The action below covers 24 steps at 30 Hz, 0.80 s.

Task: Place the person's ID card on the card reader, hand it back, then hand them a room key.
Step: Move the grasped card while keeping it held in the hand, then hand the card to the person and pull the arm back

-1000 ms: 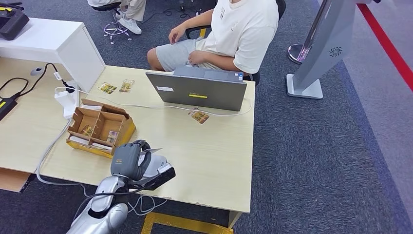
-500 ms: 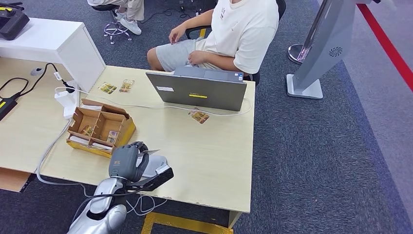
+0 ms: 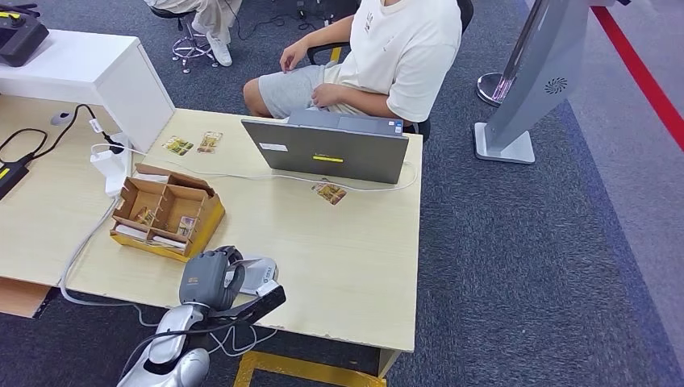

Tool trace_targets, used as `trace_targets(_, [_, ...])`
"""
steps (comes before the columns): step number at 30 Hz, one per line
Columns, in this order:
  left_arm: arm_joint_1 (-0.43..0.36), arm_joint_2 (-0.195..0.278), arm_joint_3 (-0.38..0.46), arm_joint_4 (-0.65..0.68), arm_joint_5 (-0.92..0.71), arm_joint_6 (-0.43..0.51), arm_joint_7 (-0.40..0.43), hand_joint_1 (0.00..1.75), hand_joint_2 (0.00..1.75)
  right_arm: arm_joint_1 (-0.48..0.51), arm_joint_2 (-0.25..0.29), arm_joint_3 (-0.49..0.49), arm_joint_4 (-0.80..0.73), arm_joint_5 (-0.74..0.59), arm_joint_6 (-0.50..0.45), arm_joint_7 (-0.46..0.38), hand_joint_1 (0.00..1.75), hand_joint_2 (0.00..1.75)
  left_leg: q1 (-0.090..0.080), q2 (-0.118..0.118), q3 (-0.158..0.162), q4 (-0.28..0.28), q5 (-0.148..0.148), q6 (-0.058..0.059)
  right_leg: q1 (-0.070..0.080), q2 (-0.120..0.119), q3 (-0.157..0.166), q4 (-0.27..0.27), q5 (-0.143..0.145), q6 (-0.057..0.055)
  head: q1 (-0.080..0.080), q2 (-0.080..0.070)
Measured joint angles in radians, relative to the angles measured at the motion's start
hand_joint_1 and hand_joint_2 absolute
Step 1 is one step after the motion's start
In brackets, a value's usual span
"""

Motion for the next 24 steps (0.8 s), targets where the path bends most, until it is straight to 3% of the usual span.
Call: trace_targets(24, [0.016, -0.023, 0.015, 0.016, -0.003, -0.007, 0.001, 1.75, 1.75, 0.0, 0.0, 0.0, 0.0, 0.004, 0.0, -0.002, 0.0, 1.75, 0.0, -0.001, 0.0, 0.0, 0.0, 0.0, 0.0, -0.001, 0.0, 0.0, 0.0, 0.0, 0.0, 0.0])
